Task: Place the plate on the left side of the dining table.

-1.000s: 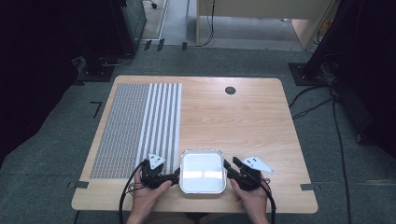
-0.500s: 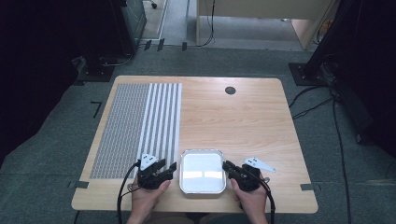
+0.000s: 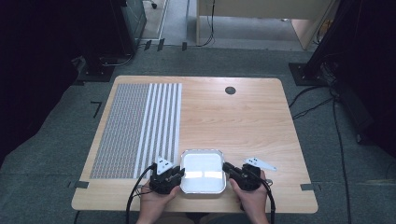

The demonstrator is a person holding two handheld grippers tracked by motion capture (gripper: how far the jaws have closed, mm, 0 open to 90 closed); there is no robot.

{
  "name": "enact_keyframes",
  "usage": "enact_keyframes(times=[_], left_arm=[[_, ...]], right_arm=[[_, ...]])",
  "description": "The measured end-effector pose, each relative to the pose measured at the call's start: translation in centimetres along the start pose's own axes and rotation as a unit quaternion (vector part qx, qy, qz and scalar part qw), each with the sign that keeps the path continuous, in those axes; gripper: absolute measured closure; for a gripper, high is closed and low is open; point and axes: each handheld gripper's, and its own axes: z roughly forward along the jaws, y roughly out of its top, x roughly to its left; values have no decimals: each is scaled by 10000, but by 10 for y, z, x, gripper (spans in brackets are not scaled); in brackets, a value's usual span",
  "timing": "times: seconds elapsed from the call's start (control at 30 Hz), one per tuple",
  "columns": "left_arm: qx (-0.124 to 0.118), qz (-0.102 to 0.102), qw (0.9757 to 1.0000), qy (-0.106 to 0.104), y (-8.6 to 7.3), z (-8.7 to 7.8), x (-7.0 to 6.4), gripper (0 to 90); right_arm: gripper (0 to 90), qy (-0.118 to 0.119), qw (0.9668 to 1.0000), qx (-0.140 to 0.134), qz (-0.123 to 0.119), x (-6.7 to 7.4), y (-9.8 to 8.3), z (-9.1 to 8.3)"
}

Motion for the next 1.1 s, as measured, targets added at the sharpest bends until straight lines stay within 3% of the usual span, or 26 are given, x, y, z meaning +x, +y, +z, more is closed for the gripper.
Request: enact_keyframes(times=[0.13,0.23,0.37,0.47,0.6,0.73,0.83,1.1], left_arm=[[-24,71,10000,54,0,0,-2,765],[-23,143,9999,50,-1,1,-4,765],[-7,182,9998,50,-1,1,-4,752],[-2,178,9998,47,-1,2,-4,746],[-7,175,9998,48,-1,2,-4,748],[-12,177,9998,57,-1,2,-4,748],[-2,184,9998,52,-1,2,-4,748],[22,202,9998,56,-2,3,-4,747]], right_arm=[[832,112,9998,-148,23,1,2,-5],[832,553,9981,-140,233,3,2,-7],[829,291,9989,-350,140,6,-1,-10],[819,106,9991,-310,273,2,0,-10],[815,217,9985,-93,492,-5,-1,-6],[819,236,9985,-83,494,-4,-1,-6],[822,397,9968,-114,679,-8,1,-9],[821,507,9951,57,844,-10,-1,-5]])
